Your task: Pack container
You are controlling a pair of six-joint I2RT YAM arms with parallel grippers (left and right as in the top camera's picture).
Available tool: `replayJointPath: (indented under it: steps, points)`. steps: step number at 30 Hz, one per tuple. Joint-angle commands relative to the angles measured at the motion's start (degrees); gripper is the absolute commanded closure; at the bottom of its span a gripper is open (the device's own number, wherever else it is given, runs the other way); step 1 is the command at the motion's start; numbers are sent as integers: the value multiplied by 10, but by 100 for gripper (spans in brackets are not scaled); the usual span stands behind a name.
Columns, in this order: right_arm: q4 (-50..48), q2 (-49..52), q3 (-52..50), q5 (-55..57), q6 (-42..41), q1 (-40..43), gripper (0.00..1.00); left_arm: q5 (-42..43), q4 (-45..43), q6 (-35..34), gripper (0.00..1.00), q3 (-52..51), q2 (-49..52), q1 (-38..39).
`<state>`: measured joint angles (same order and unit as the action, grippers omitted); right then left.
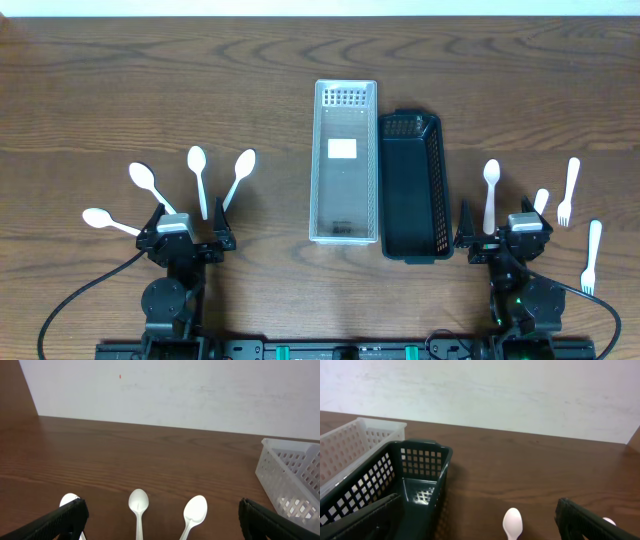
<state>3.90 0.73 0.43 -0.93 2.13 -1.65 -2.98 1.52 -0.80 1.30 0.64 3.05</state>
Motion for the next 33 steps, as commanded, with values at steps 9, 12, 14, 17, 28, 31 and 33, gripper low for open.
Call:
replayJointPath:
  steps: [9,12,14,17,28,31,33]
  points:
    - [39,12,72,-2,-118,-6,1,-7,51,-50,2,29,3,-1]
    - [100,44,133,-2,-117,-6,1,-7,110,-55,2,94,27,-1]
    - [139,81,176,-11,-118,-6,1,-7,152,-56,2,143,57,-1]
    - [207,153,257,-38,-123,-6,1,-7,226,-75,2,226,120,-1]
    - [705,471,636,-48,-128,-6,1,-6,554,-105,2,551,383,-1]
    - [797,532,689,-20,-120,-7,1,-6,576,-105,2,591,412,-1]
    - [799,548,694,-76,-106,-7,1,-5,576,-105,2,596,417,-1]
